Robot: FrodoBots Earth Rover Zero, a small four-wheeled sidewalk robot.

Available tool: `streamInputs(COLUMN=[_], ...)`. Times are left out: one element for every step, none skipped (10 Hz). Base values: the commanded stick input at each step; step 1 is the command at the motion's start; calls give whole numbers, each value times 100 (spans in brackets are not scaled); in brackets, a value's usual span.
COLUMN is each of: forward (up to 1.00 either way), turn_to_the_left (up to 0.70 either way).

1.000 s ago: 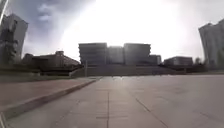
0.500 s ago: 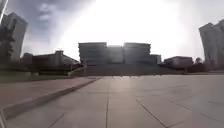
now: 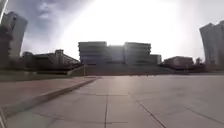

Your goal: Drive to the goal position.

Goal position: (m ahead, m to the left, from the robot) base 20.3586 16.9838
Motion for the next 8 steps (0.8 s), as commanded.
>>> streamInputs(forward=[100, 100, 100, 100, 100, 100, 100, 100], turn_to_the_left=[0, 0, 0, 0, 0, 0, 12, 25])
